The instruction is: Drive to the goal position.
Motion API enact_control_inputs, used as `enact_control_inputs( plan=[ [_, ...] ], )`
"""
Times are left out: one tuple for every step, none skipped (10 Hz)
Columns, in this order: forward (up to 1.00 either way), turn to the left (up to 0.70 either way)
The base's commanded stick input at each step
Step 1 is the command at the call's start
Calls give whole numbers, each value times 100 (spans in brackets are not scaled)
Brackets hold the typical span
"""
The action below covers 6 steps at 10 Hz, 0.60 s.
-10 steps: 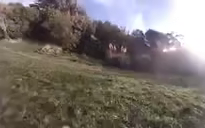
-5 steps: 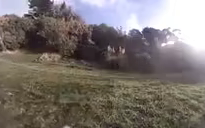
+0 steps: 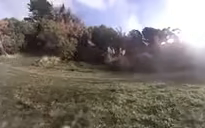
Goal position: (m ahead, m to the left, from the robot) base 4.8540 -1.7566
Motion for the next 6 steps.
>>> enact_control_inputs(
  plan=[
    [70,0],
    [70,0],
    [70,-1],
    [70,-14],
    [70,-14],
    [70,-14]
  ],
)
